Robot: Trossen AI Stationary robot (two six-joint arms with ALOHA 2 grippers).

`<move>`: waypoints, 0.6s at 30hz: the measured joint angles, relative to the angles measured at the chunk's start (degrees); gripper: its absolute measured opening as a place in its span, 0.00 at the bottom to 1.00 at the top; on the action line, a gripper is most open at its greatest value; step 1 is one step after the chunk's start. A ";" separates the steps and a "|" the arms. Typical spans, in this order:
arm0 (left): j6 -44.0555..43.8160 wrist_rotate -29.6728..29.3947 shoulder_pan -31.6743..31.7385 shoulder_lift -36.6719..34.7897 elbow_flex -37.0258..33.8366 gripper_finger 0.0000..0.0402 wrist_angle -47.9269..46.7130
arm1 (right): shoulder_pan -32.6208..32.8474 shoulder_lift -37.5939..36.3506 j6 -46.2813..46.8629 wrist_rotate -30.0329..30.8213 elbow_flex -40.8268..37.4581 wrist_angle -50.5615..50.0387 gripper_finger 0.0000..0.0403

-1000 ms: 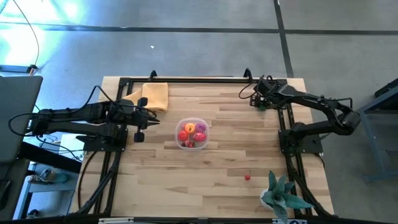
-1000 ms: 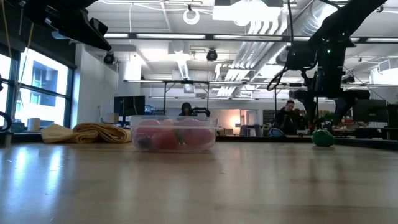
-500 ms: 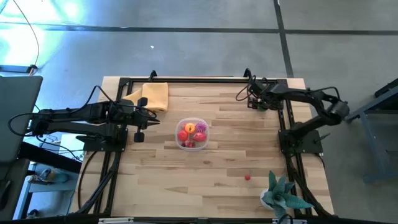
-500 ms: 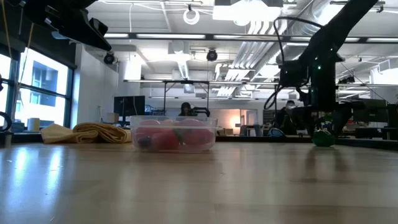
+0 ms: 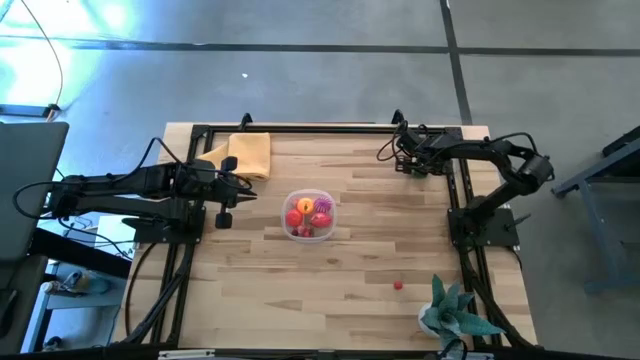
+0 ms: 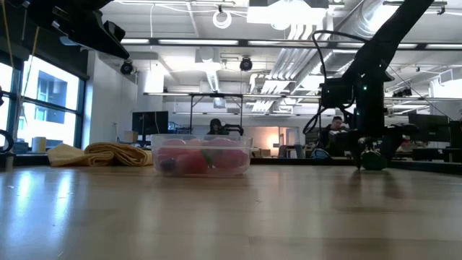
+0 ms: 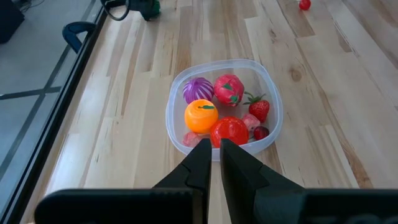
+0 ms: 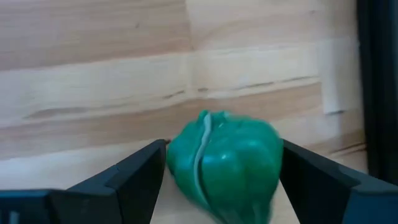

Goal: Pick and placing Produce into tupperware
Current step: Put the green bell pepper into the transparent bin

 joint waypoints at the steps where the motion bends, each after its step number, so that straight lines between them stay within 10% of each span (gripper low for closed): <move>1: 0.00 0.02 -0.02 0.00 0.00 0.06 0.00 | -0.13 0.00 -0.02 0.42 0.00 0.07 0.72; 18: 0.01 0.00 0.00 0.00 0.00 0.06 0.00 | -0.38 0.00 -0.43 -0.12 0.04 0.07 0.61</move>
